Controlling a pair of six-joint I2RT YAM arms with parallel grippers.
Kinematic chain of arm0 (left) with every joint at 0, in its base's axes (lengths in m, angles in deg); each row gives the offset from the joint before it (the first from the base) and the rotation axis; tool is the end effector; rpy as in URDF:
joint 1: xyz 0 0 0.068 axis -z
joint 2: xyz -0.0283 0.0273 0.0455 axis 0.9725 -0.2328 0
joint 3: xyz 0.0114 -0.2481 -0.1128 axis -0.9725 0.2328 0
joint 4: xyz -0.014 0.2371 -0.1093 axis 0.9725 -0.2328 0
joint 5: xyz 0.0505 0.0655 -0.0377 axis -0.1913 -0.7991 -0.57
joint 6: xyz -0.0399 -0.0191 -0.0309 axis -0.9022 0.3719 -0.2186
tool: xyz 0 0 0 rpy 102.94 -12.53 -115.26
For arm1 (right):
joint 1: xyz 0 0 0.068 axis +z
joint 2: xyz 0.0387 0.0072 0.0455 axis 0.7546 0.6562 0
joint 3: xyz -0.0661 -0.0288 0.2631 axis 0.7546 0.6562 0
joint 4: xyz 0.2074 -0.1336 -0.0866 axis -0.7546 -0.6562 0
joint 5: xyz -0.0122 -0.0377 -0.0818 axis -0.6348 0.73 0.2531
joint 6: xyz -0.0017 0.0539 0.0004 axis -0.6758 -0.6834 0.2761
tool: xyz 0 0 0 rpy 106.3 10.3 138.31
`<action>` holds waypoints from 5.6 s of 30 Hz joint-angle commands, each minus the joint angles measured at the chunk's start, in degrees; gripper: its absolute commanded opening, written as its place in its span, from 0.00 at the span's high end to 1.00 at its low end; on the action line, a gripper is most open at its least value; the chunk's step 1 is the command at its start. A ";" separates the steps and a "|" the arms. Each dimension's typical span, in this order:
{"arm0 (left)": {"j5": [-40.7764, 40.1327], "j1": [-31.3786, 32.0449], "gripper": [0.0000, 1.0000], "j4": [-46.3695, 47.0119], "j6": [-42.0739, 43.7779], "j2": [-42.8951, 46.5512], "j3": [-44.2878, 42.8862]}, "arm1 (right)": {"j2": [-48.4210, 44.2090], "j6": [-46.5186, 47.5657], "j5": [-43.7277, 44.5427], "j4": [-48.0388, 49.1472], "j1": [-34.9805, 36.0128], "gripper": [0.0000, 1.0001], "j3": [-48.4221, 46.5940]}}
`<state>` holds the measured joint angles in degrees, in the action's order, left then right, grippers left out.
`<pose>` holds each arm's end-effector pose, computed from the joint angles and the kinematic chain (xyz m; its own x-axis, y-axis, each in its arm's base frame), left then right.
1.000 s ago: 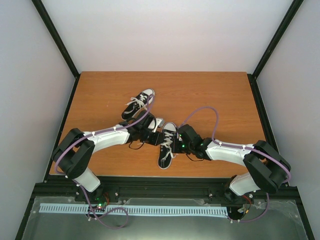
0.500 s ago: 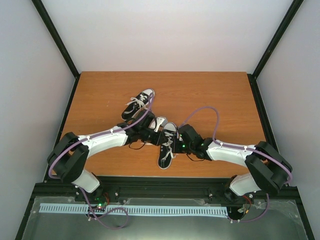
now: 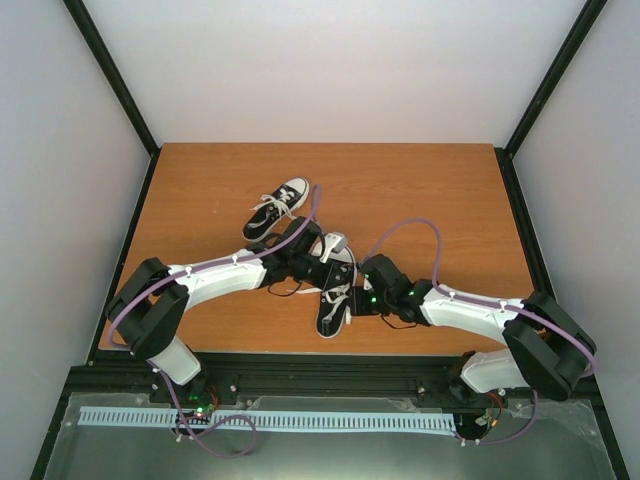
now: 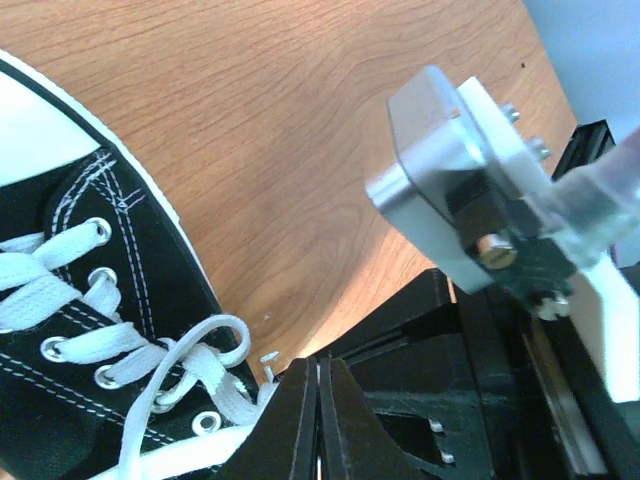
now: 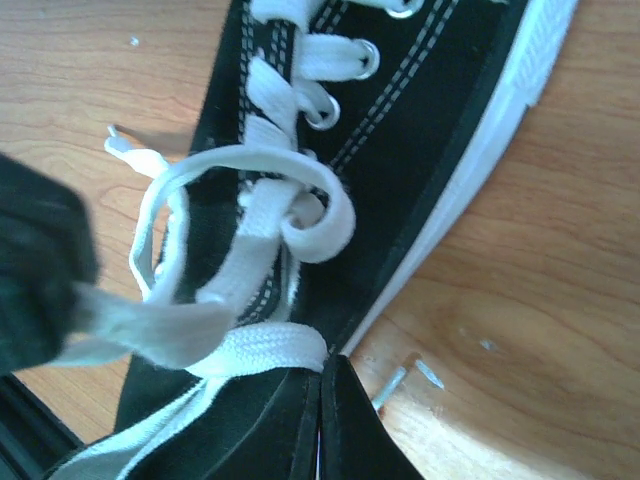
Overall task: Tie the shoes
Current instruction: Cross the shoelace with the shoelace.
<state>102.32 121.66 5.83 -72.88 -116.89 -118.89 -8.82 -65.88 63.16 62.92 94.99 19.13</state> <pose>0.2208 -0.2454 0.1983 -0.8230 0.3105 -0.4757 0.5604 0.5804 -0.5908 0.1641 0.1791 0.1566 -0.9230 -0.0473 -0.3818 -0.2501 0.8279 0.5021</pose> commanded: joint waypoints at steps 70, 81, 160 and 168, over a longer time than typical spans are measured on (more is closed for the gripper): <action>-3.48 -3.82 0.80 -8.69 0.03 -4.25 -2.67 | 6.36 2.39 -0.85 7.44 -1.09 0.97 -2.38; -4.32 -3.86 0.82 -8.46 -0.19 -8.00 -3.31 | 7.33 2.30 -1.14 7.92 -1.09 0.97 -2.54; 8.88 -3.99 0.71 10.17 -7.33 -2.09 10.16 | 6.95 2.24 -2.58 7.89 -1.09 0.97 -3.30; 9.66 -4.00 0.67 7.97 -5.56 0.03 10.73 | 5.78 2.08 -1.88 7.10 -1.09 0.97 -2.82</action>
<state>111.04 117.42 14.51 -79.64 -118.85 -108.31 -2.06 -63.57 60.77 69.56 93.39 17.12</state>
